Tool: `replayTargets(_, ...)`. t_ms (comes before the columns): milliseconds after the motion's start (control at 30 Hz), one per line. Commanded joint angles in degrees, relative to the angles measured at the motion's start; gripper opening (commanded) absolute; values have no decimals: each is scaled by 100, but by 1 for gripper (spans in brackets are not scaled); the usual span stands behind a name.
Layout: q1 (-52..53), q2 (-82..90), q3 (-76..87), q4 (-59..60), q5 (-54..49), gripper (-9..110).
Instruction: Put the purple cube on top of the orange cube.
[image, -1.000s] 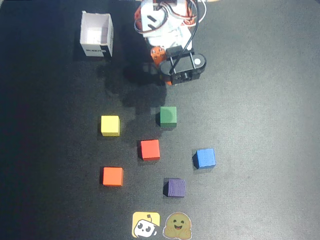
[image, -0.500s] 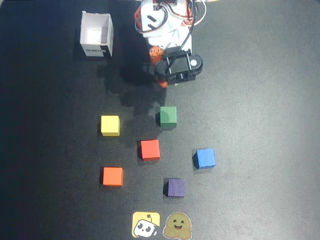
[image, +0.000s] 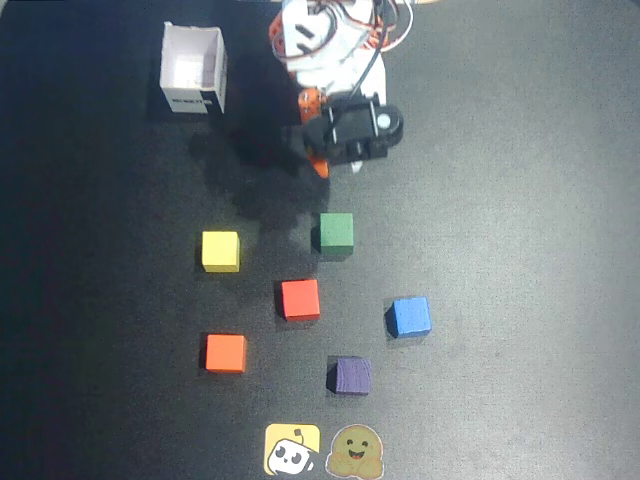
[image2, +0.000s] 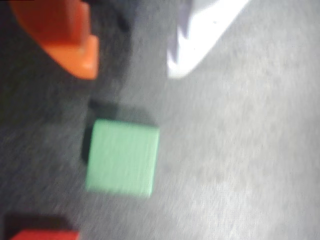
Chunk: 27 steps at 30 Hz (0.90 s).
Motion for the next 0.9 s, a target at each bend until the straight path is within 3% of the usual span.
replayTargets(0,0,-1925,-1406,-211,105,11)
replayTargets(500,44,-6539,-5370,-132,905,11)
replayTargets(867,-149,-7954,-6495,-905,1283,18)
